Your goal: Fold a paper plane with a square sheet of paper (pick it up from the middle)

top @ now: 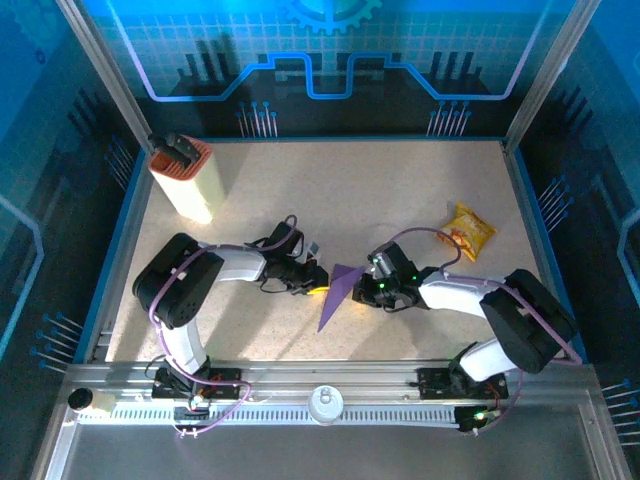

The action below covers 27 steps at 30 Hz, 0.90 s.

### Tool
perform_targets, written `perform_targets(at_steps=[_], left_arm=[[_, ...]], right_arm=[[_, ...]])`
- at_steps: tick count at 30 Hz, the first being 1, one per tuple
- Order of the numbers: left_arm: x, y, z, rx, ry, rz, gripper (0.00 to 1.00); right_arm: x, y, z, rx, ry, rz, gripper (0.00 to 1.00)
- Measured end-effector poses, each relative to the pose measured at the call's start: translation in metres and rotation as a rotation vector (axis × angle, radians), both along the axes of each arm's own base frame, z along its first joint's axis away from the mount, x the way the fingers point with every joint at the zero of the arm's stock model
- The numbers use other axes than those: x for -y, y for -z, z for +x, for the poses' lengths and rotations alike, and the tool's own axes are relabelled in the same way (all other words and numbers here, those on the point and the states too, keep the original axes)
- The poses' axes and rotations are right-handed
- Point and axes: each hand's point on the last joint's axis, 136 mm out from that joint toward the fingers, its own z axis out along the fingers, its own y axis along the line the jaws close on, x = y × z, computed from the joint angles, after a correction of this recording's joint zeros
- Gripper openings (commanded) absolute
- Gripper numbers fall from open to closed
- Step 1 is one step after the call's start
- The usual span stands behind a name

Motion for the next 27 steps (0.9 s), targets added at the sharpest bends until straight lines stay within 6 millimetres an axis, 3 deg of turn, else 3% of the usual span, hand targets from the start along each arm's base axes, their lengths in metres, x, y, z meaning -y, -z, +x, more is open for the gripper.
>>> perform_targets(at_steps=[19, 27], left_arm=[[0.012, -0.011, -0.003, -0.002, 0.052, -0.096, 0.24], [0.014, -0.012, -0.006, 0.001, 0.070, -0.108, 0.15]], right_arm=[[0.000, 0.007, 0.001, -0.025, 0.017, -0.005, 0.09], [-0.001, 0.007, 0.001, -0.027, 0.019, -0.003, 0.11]])
